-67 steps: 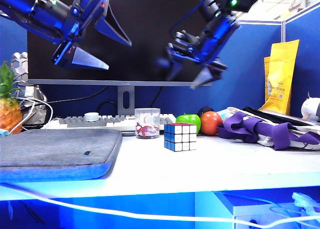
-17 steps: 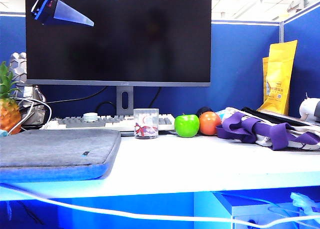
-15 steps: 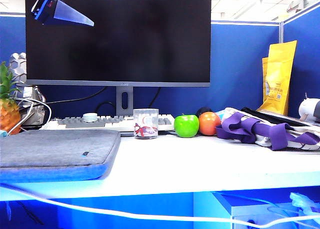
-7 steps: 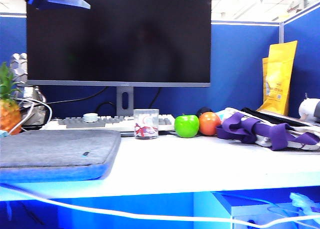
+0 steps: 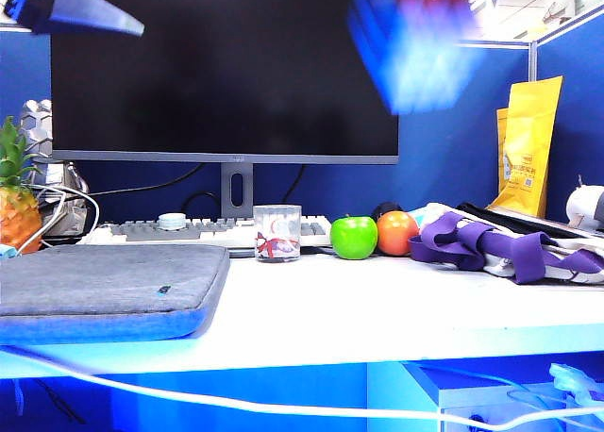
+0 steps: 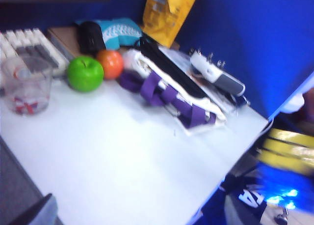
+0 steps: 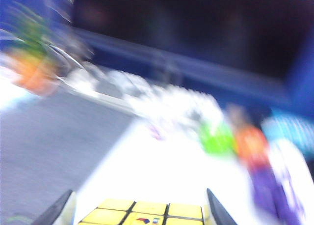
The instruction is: Rotate the Rubik's Cube so that its red face is facing towards you.
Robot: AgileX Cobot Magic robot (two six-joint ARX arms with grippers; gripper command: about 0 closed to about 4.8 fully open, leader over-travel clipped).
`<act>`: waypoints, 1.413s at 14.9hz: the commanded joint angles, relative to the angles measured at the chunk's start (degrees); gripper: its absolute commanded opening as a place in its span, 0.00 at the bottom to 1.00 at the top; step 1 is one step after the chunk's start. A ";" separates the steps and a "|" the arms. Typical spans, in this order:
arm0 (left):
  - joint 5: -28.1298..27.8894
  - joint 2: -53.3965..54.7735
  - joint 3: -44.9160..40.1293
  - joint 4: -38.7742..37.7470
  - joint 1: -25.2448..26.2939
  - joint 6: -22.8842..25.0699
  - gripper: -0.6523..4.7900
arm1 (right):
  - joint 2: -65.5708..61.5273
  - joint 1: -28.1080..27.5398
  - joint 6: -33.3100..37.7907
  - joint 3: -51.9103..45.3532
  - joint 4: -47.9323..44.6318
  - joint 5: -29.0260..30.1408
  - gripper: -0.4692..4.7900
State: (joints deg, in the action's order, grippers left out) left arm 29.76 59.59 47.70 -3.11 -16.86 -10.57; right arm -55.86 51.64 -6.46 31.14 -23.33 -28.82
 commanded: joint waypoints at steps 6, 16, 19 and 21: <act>-0.90 -2.56 -3.13 1.05 0.00 -0.42 1.00 | -28.28 -12.59 15.12 -7.74 -43.87 9.44 0.29; -0.87 -2.62 -4.46 1.53 0.00 -0.15 1.00 | -50.45 -17.77 18.25 4.31 -45.57 13.81 0.29; -1.53 -2.62 -4.48 1.55 0.00 0.59 1.00 | -53.53 -18.67 17.81 5.64 -45.22 14.58 0.28; -1.70 -2.62 -4.50 1.53 0.00 0.76 1.00 | -56.37 -18.88 17.84 7.63 -45.13 15.08 0.28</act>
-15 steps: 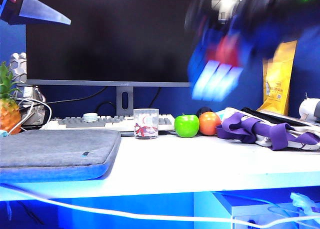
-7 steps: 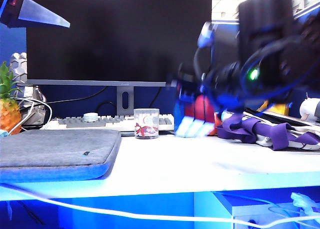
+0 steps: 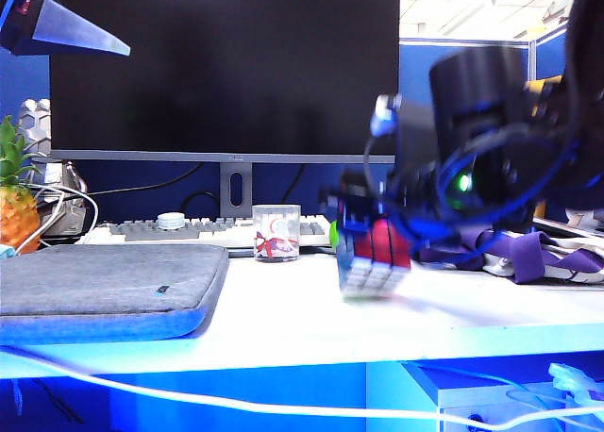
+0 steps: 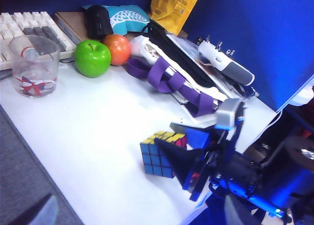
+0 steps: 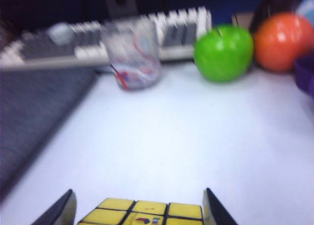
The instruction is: Rotate the Rubik's Cube so that its red face is facing towards you.
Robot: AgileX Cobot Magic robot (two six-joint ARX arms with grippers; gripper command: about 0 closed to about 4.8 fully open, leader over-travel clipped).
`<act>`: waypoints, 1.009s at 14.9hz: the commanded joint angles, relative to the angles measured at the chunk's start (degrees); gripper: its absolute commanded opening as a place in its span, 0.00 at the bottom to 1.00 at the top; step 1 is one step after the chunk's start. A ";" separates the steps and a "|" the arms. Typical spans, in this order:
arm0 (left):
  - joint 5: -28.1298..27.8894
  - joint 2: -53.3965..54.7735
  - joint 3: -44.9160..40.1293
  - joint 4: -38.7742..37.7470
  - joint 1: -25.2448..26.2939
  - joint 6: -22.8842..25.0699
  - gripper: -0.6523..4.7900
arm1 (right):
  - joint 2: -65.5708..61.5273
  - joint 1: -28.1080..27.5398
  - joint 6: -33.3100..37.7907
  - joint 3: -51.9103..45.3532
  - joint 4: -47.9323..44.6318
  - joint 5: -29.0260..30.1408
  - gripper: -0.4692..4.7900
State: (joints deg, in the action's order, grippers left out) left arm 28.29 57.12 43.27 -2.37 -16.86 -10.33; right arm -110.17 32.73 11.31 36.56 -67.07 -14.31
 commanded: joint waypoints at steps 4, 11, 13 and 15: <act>-1.05 -0.15 -0.09 0.74 0.00 0.74 1.00 | -3.48 0.04 0.28 4.68 1.38 2.16 0.29; -1.22 -0.15 -0.09 0.70 0.00 0.42 1.00 | -3.48 0.11 0.33 4.70 1.25 4.22 1.00; -1.07 -0.15 -0.09 0.52 0.00 0.20 1.00 | -3.45 0.11 0.31 4.74 0.72 4.15 1.00; -1.07 -0.15 -0.09 0.39 0.00 0.26 1.00 | -3.37 0.00 -0.42 5.09 -4.44 3.98 1.00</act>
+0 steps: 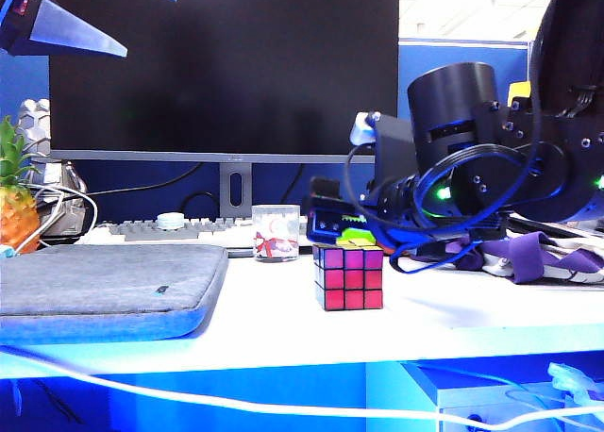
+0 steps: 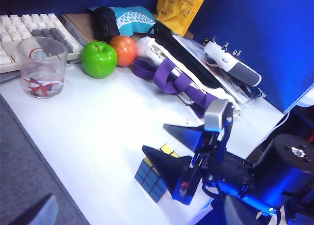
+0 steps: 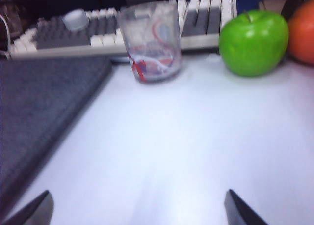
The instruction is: Rotate the Rubik's Cube so that its red face is facing towards you.
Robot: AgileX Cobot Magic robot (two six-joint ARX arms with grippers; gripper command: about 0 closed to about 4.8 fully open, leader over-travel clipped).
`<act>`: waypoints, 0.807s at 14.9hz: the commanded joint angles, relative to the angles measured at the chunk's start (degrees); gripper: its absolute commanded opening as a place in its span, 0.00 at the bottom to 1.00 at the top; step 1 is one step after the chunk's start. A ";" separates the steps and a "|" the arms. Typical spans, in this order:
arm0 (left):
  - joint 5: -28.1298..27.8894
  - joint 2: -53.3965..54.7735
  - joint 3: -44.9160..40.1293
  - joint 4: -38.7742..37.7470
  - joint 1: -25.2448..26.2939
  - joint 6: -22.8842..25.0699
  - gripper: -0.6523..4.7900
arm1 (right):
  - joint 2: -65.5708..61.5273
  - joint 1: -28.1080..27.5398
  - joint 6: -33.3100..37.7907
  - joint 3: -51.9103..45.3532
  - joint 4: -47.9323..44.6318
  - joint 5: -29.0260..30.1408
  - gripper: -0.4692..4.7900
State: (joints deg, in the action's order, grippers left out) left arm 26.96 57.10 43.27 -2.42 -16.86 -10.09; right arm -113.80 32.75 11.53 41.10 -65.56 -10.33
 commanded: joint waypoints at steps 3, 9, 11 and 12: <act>0.46 -0.28 -0.04 2.14 0.00 -0.04 1.00 | 4.63 -1.14 -2.60 3.50 -5.66 0.13 1.00; 2.64 -3.85 -0.04 0.59 0.00 -1.27 1.00 | 27.52 -1.51 -2.34 5.20 37.00 8.00 0.29; 2.64 -6.80 -0.04 0.04 0.00 -1.09 1.00 | 34.29 3.78 -1.60 5.14 50.51 5.27 0.12; 2.62 -7.72 -0.04 -0.09 0.00 -1.09 1.00 | 36.22 6.34 -1.49 5.14 56.41 3.41 0.08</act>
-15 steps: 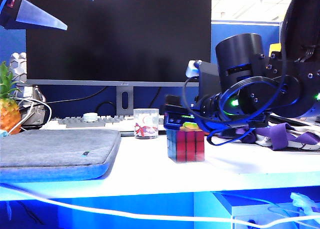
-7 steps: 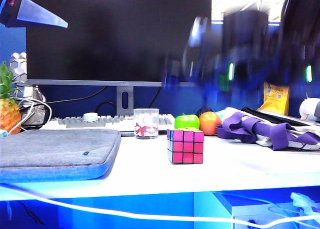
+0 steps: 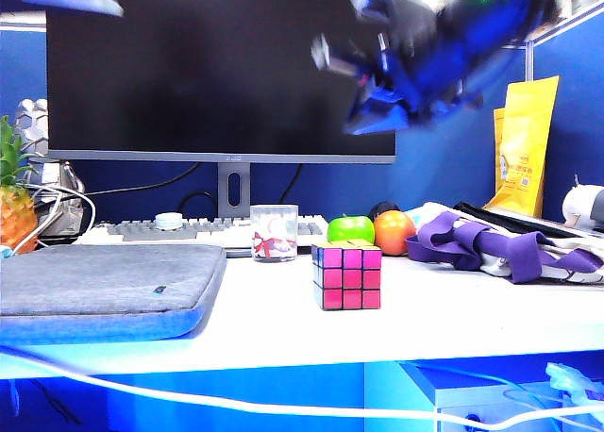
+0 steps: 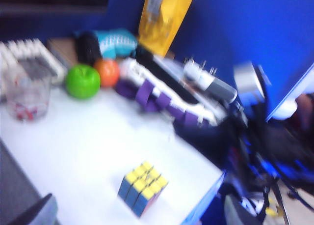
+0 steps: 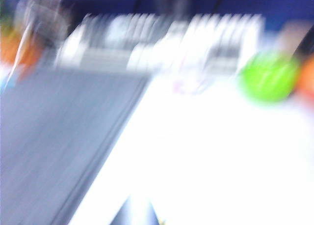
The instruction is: Rotate the Rubik's Cube so that its red face is facing towards you.
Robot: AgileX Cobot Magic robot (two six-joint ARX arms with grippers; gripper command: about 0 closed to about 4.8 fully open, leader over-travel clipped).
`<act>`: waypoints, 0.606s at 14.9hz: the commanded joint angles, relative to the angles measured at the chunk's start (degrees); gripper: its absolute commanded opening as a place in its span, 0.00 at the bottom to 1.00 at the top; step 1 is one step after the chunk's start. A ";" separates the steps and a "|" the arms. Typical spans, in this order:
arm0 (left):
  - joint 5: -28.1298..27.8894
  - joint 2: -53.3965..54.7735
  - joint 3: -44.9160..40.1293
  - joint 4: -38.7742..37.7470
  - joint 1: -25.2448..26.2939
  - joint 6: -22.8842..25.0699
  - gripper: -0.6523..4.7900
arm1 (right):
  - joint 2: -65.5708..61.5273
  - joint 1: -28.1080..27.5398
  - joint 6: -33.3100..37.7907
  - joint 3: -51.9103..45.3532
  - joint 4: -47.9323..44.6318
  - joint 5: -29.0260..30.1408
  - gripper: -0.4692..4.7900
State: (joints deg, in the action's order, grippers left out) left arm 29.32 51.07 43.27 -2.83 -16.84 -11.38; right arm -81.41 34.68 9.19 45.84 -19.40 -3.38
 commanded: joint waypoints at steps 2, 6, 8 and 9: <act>0.28 -1.99 -0.04 -1.49 -0.02 0.20 1.00 | 3.76 8.50 3.48 0.35 18.58 -4.39 0.08; -2.40 -1.99 -0.04 -5.62 -0.02 3.48 1.00 | 1.53 9.86 7.08 -1.77 21.81 -5.92 0.08; -2.58 -1.97 -0.04 -5.57 -0.02 3.48 1.00 | -1.86 7.23 7.17 -1.73 19.93 -2.80 0.08; -2.75 -1.97 -0.04 -5.60 -0.02 3.80 1.00 | -3.39 5.86 7.82 -1.64 18.64 -0.63 0.08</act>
State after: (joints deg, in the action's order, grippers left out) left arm 26.76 49.15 43.27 -8.93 -16.86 -8.36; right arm -84.16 41.45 16.05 44.07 1.56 -6.22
